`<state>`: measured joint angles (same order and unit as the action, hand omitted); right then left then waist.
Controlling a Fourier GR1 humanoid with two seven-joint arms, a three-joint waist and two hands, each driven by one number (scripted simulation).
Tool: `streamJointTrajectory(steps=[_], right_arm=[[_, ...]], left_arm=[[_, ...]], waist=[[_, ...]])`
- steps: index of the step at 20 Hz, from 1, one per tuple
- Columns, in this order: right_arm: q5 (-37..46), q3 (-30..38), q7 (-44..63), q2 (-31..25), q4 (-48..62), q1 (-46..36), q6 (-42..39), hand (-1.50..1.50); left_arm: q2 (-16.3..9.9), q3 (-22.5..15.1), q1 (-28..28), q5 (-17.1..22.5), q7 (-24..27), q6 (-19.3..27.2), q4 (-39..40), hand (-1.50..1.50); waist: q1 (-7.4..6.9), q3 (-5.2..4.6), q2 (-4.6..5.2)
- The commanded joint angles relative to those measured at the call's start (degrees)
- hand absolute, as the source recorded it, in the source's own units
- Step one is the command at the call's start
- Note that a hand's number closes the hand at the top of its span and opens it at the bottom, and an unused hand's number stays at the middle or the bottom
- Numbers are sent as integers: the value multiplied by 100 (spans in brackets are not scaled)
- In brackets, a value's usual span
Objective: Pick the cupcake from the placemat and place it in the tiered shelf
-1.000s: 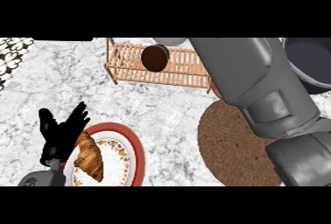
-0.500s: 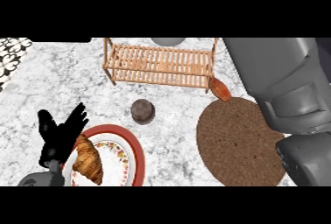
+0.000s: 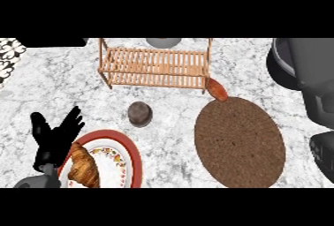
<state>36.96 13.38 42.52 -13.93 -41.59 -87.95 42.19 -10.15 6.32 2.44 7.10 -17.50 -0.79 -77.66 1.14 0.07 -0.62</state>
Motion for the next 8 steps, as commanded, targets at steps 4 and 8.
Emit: streamJointTrajectory(steps=[4, 8], right_arm=[[-545, 185, 415, -729, -1768, 1149, -961, -150], [-743, 78, 901, -881, -3146, 1852, -1460, -150]], left_arm=[[89, -65, -497, -28, 364, -129, -41, 0], [68, -34, -251, -124, 126, 79, -118, 0]], waist=[[69, -1, -20], [59, -4, -12]])
